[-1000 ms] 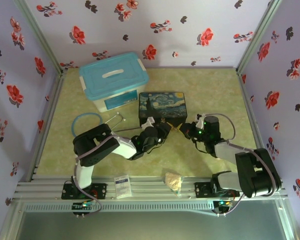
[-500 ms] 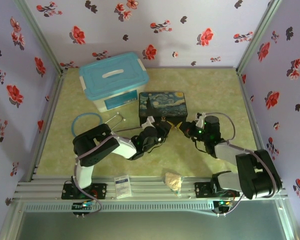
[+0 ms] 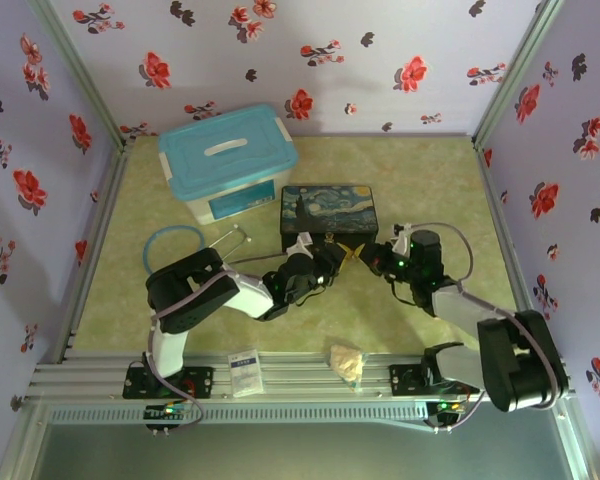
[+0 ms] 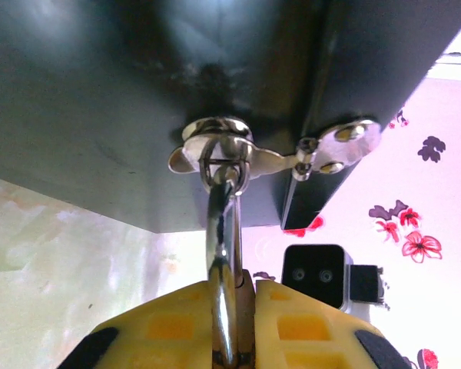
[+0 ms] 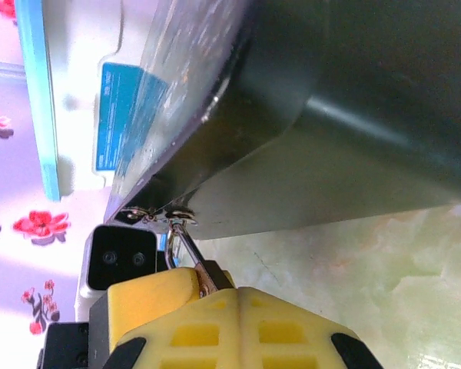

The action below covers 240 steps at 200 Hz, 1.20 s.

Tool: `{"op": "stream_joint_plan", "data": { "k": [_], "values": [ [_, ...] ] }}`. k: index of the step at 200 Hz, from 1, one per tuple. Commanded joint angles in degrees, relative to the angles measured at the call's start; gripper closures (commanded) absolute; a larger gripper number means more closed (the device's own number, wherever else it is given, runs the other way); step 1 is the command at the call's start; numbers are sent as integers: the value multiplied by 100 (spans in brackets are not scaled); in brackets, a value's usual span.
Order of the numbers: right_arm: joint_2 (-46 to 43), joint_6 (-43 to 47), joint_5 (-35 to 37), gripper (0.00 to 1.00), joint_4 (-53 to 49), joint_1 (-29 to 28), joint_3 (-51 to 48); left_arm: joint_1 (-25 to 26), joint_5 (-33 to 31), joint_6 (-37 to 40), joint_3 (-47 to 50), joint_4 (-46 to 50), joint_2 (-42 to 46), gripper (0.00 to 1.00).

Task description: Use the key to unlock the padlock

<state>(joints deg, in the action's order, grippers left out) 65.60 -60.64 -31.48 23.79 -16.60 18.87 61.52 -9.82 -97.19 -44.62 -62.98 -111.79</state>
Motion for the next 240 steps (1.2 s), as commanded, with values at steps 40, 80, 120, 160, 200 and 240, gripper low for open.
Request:
{"op": "stream_joint_plan", "data": {
  "k": [40, 80, 120, 160, 200, 240],
  "values": [
    [384, -2195, 429, 100, 1427, -621, -253, 361, 716, -11, -438, -1066, -266, 100],
    [507, -1731, 494, 100, 1314, -664, -141, 361, 644, 51, -339, -1050, -185, 100],
    [-549, 113, 1154, 86, -1731, -666, 424, 266, 510, 237, -25, -873, -85, 100],
    [-236, 1313, 480, 64, -2627, -406, 661, 230, 392, 348, 198, -581, -53, 100],
    [-652, 2126, 881, 65, -3038, -616, 594, 200, 367, 336, 309, -623, -161, 100],
    [-1310, 2918, 1621, 66, -3520, -941, 523, 200, 324, 389, 413, -587, -117, 100]
  ]
}}
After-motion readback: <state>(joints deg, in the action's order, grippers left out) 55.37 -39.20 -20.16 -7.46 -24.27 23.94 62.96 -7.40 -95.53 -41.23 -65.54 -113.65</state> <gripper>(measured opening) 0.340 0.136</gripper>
